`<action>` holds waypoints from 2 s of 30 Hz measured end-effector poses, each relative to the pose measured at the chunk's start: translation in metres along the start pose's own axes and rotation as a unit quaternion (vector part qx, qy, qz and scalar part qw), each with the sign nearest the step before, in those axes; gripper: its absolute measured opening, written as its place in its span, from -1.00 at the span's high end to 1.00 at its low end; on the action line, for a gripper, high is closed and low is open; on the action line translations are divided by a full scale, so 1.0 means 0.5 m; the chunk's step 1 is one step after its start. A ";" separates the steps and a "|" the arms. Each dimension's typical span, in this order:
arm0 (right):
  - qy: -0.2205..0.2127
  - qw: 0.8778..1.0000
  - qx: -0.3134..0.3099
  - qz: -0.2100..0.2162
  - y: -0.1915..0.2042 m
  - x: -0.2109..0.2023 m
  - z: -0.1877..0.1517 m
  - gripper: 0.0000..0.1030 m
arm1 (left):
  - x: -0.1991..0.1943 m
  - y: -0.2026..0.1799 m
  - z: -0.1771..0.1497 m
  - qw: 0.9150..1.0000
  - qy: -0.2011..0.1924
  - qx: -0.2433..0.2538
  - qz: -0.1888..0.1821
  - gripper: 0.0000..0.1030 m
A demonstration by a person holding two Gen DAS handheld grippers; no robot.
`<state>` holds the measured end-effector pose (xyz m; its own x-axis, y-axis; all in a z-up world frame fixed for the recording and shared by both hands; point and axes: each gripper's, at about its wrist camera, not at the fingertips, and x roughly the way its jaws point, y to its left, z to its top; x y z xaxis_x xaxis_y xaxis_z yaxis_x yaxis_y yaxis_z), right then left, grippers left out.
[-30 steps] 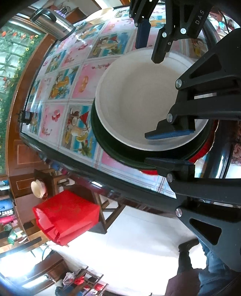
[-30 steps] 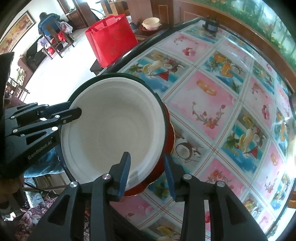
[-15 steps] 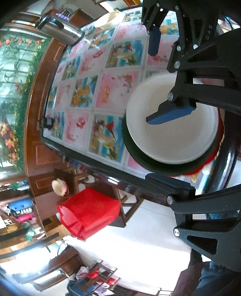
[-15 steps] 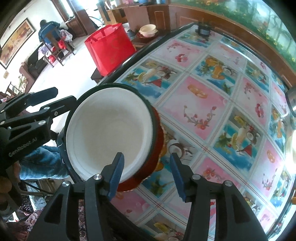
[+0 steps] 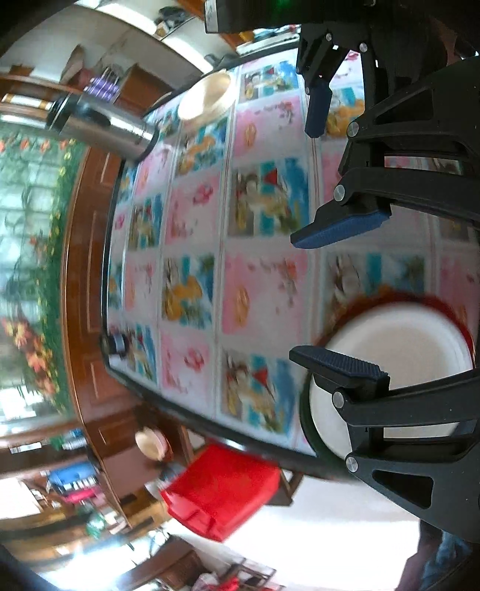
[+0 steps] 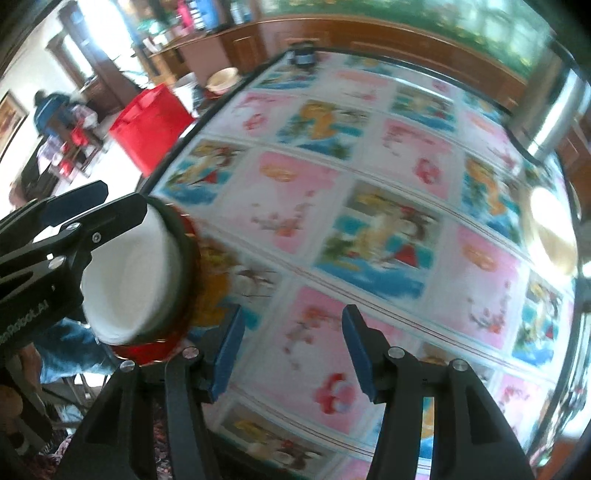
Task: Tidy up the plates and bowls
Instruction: 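Move both grippers toward the tan paper plate beside the thermos, then close both grippers on the tan plate rim and lift it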
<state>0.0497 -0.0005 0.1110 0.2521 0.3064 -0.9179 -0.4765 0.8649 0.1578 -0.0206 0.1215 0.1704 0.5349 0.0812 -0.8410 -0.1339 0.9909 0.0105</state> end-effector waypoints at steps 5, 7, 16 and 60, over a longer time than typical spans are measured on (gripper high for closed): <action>0.003 0.999 0.040 -0.013 -0.089 -0.008 -0.023 -0.08 | 0.026 -0.082 0.023 1.000 0.005 0.025 -0.018 -0.07; 0.005 0.998 0.056 -0.018 -0.125 -0.011 -0.033 -0.08 | 0.039 -0.115 0.031 0.999 0.008 0.034 -0.024 -0.07; 0.006 0.993 0.111 -0.030 -0.262 -0.019 -0.065 -0.09 | 0.099 -0.243 0.060 0.997 0.027 0.064 -0.042 -0.07; -0.019 0.969 0.227 -0.092 -0.802 0.016 0.033 -0.25 | 0.443 -0.629 0.293 0.988 0.110 0.061 -0.089 -0.06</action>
<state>0.2566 -0.3382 0.0465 0.3331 0.1372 -0.9329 -0.0032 0.9895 0.1444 0.2620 -0.1563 0.0599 0.3448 -0.1081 -0.9324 0.0540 0.9940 -0.0953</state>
